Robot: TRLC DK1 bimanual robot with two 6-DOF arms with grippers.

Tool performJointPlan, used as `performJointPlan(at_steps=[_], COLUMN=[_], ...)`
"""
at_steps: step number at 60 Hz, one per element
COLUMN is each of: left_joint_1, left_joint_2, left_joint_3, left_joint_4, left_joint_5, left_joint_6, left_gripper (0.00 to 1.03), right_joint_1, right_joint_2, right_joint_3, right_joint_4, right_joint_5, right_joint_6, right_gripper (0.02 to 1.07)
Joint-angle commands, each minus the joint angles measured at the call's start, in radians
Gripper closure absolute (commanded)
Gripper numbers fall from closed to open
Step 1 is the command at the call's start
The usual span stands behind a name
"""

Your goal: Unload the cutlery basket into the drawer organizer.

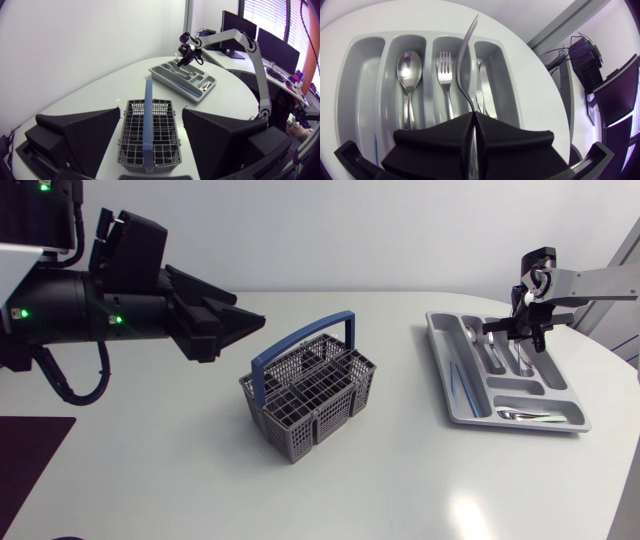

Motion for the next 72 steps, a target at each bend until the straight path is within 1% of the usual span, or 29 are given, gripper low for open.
performJointPlan(at_steps=[1,25,36,38,44,48,49,50,51,54,60,63,72], left_joint_1=[0.008,0.003,-0.001,-0.001,-0.003,-0.006,-0.006,-0.006,-0.006,-0.008,-0.011,-0.015,-0.017], left_joint_2=[-0.014,-0.018,-0.018,-0.018,-0.020,-0.020,-0.020,-0.020,-0.021,-0.021,-0.023,-0.023,-0.040], left_joint_3=[-0.019,-0.015,-0.012,-0.010,-0.004,-0.001,-0.001,0.001,0.002,0.007,0.008,0.010,0.022], left_joint_4=[0.007,0.001,-0.004,-0.006,-0.013,-0.018,-0.018,-0.019,-0.021,-0.022,-0.027,-0.027,-0.050], left_joint_5=[-0.002,-0.002,-0.002,-0.002,-0.002,-0.003,-0.003,-0.003,-0.003,-0.005,-0.012,-0.020,-0.034], left_joint_6=[0.011,0.009,0.009,0.008,0.008,0.008,0.008,0.009,0.008,0.008,0.009,0.011,0.017], left_gripper=[0.05,0.05,0.05,0.05,0.05,0.05,0.05,0.05,0.05,0.05,0.05,0.05,0.05], right_joint_1=[-0.004,-0.002,0.001,0.002,0.005,0.008,0.008,0.010,0.010,0.012,0.013,0.013,0.033], right_joint_2=[0.036,0.125,0.159,0.162,0.168,0.162,0.161,0.150,0.137,0.107,0.012,-0.039,-0.225], right_joint_3=[0.030,0.098,0.125,0.132,0.139,0.133,0.133,0.122,0.112,0.089,0.009,-0.030,-0.178], right_joint_4=[-0.003,-0.005,-0.011,-0.012,-0.012,-0.012,-0.012,-0.008,-0.003,0.008,0.043,0.050,0.087], right_joint_5=[0.012,0.033,0.035,0.035,0.033,0.027,0.027,0.024,0.021,0.010,-0.005,-0.013,-0.069], right_joint_6=[0.023,0.023,0.018,0.018,0.015,0.017,0.017,0.020,0.020,0.021,0.017,0.015,-0.005], right_gripper=[1.01,0.99,0.93,0.91,0.73,0.65,0.64,0.61,0.59,0.57,0.57,0.55,0.54])
